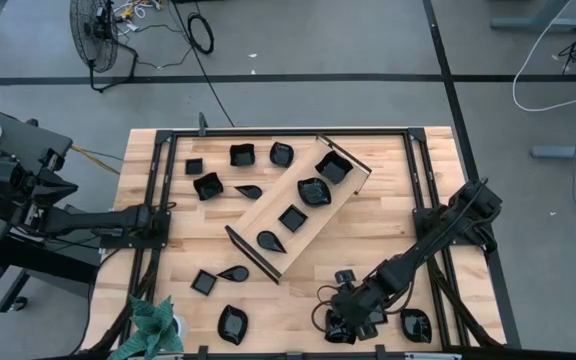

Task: Pick & Place Mini shaped plates
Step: Stack the black wave square shaped bowl on top of the black wave square shaped bowl on the shelf

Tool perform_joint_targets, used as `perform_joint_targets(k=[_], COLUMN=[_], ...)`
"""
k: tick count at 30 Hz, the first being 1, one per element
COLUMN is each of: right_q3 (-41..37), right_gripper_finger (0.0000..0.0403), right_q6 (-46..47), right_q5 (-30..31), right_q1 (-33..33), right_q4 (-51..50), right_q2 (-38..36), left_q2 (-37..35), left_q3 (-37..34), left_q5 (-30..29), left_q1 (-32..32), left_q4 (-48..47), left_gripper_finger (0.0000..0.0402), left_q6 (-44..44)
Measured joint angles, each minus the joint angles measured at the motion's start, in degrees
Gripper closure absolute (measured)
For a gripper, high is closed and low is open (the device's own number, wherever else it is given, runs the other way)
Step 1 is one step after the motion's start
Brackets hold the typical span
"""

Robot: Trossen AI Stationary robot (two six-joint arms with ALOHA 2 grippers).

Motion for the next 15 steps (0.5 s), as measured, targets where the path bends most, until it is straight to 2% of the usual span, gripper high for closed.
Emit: perform_joint_targets(k=[15], right_q3=[0.0], right_gripper_finger=[0.0193], right_q6=[-0.22], right_q5=[2.0], right_q1=[-0.04], right_q4=[2.83], right_q2=[3.27], left_q2=[0.0], left_q3=[0.0], left_q5=[0.01], left_q1=[0.01], left_q4=[0.0], left_gripper_finger=[0.0376], left_q6=[0.0])
